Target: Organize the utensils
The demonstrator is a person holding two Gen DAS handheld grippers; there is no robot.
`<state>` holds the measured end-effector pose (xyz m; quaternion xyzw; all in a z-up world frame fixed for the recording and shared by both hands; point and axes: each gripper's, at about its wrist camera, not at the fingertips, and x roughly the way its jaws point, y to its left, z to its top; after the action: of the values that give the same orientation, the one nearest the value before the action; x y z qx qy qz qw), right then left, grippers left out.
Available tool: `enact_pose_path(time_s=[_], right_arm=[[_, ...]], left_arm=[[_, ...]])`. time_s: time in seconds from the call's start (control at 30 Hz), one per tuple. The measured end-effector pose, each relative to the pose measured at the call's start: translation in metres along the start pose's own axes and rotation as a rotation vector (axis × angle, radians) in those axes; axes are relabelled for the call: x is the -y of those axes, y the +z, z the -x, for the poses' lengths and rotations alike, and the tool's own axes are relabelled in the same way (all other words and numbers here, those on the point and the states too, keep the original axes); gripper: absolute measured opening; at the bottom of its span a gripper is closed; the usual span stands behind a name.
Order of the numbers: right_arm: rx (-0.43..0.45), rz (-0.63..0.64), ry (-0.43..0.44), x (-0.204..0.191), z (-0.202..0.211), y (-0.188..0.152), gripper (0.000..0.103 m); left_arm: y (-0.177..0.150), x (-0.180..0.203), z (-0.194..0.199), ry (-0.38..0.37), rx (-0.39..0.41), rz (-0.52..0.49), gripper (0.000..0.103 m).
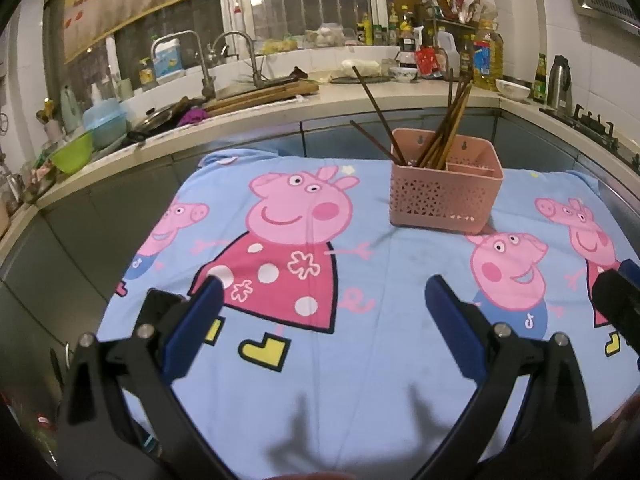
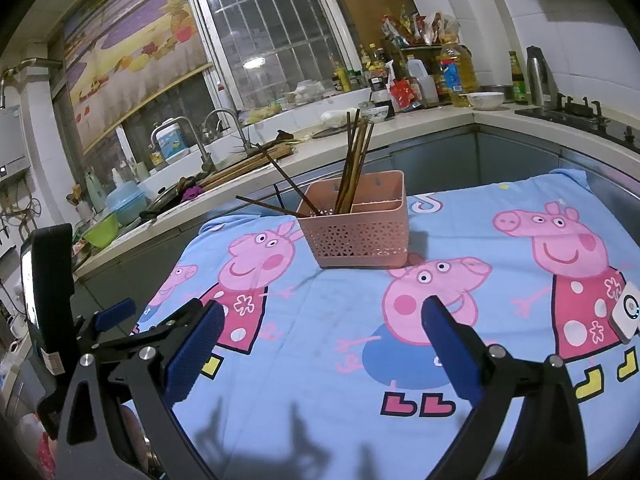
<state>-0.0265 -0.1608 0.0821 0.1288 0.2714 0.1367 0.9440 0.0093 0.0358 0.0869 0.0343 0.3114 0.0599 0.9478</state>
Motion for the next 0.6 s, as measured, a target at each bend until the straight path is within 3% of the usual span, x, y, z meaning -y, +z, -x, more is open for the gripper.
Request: enact_pose_path(time_s=[0.6], right_arm=[[-0.001,-0.004,0.006,-0.0032,-0.0008,0.0001,0.066]], left_arm=[[-0.0013,0.0043,0.0017,-0.006,-0.002,-0.019,0.096]])
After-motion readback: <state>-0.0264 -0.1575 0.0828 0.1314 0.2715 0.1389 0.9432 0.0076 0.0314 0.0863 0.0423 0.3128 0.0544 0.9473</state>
